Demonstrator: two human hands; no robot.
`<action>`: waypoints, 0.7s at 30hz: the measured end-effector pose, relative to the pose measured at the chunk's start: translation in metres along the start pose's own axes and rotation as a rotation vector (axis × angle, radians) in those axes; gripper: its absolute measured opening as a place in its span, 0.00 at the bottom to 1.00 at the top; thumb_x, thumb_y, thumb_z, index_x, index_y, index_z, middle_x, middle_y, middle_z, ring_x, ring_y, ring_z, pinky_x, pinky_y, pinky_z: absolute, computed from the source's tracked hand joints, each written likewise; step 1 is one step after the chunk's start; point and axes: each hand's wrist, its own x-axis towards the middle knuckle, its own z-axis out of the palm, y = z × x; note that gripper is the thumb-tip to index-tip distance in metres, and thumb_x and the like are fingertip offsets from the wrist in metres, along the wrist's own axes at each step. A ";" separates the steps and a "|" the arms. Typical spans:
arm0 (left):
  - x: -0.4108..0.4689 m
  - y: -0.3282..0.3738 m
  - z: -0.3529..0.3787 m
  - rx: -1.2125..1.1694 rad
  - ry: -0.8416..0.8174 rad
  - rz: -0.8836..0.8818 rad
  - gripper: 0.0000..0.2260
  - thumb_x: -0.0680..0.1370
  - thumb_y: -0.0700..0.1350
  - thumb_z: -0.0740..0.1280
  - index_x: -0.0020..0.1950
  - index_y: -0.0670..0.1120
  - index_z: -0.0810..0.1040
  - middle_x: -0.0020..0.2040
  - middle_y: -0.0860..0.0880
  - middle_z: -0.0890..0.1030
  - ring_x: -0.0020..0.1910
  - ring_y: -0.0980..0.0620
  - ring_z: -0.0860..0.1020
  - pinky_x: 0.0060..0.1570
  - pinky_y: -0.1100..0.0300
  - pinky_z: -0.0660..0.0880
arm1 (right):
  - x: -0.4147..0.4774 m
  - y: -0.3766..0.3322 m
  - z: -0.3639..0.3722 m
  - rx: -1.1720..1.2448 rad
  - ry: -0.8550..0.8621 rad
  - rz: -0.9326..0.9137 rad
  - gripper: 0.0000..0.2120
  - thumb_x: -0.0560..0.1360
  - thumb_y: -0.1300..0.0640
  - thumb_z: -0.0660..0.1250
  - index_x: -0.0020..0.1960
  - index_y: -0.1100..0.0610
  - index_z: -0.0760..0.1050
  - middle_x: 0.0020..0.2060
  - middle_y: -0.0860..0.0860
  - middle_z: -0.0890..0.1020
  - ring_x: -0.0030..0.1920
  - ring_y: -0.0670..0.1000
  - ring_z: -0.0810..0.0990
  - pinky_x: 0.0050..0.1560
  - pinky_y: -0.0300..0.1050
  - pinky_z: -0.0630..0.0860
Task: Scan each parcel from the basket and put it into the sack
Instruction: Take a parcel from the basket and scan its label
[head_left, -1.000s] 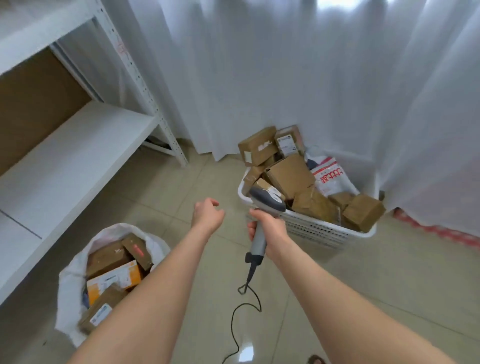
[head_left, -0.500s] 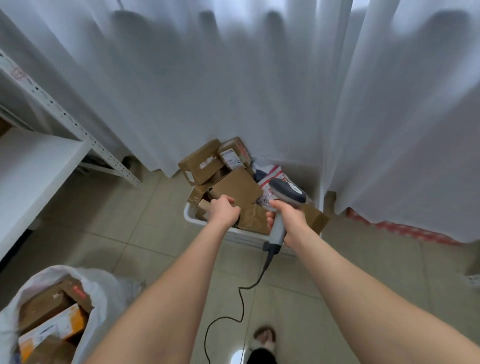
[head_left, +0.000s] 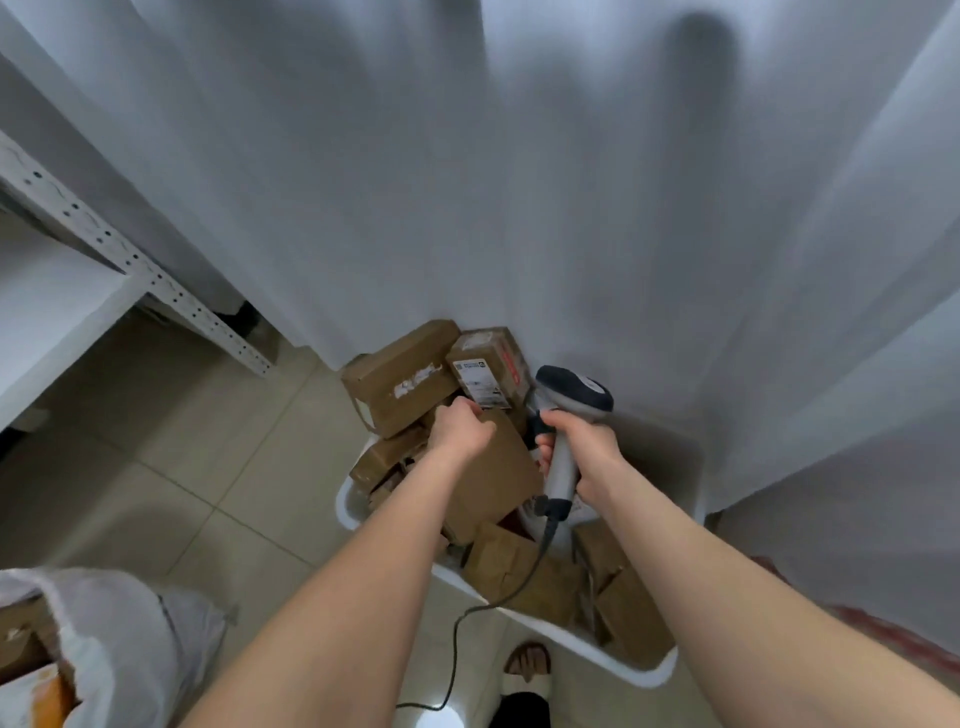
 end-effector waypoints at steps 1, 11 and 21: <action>0.014 0.003 0.002 -0.004 -0.002 -0.009 0.19 0.78 0.46 0.65 0.68 0.44 0.71 0.67 0.42 0.72 0.62 0.45 0.74 0.58 0.56 0.71 | 0.014 -0.006 0.003 -0.019 -0.014 0.009 0.07 0.76 0.57 0.70 0.48 0.62 0.77 0.32 0.54 0.79 0.32 0.50 0.77 0.40 0.45 0.77; 0.132 0.015 0.022 -0.172 0.071 -0.141 0.23 0.78 0.48 0.65 0.71 0.42 0.67 0.68 0.42 0.71 0.64 0.44 0.73 0.59 0.55 0.70 | 0.144 -0.042 0.040 -0.262 -0.080 -0.005 0.08 0.75 0.56 0.71 0.51 0.58 0.75 0.42 0.55 0.79 0.40 0.51 0.79 0.43 0.48 0.81; 0.227 -0.016 0.058 -0.602 0.233 -0.314 0.36 0.75 0.58 0.65 0.75 0.38 0.60 0.72 0.40 0.67 0.68 0.41 0.70 0.67 0.49 0.68 | 0.247 -0.017 0.059 -0.351 -0.218 -0.025 0.25 0.65 0.47 0.76 0.58 0.57 0.77 0.51 0.57 0.83 0.52 0.58 0.82 0.57 0.60 0.78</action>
